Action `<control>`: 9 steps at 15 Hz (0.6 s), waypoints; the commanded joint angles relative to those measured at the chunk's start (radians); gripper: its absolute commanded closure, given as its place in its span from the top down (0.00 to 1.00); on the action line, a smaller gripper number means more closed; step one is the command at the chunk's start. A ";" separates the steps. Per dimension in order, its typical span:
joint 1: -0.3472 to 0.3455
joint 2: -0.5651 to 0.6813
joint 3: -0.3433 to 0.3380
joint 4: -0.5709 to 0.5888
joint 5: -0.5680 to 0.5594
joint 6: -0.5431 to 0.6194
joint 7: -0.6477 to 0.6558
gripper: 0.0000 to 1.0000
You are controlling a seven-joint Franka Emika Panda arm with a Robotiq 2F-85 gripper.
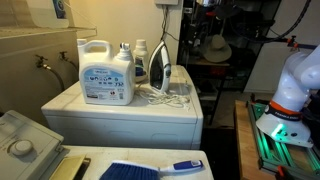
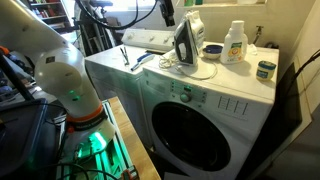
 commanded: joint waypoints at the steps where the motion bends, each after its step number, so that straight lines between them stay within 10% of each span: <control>1: -0.004 0.099 0.041 0.027 -0.062 0.070 0.214 1.00; 9: 0.081 0.199 0.030 0.045 -0.069 0.119 0.416 1.00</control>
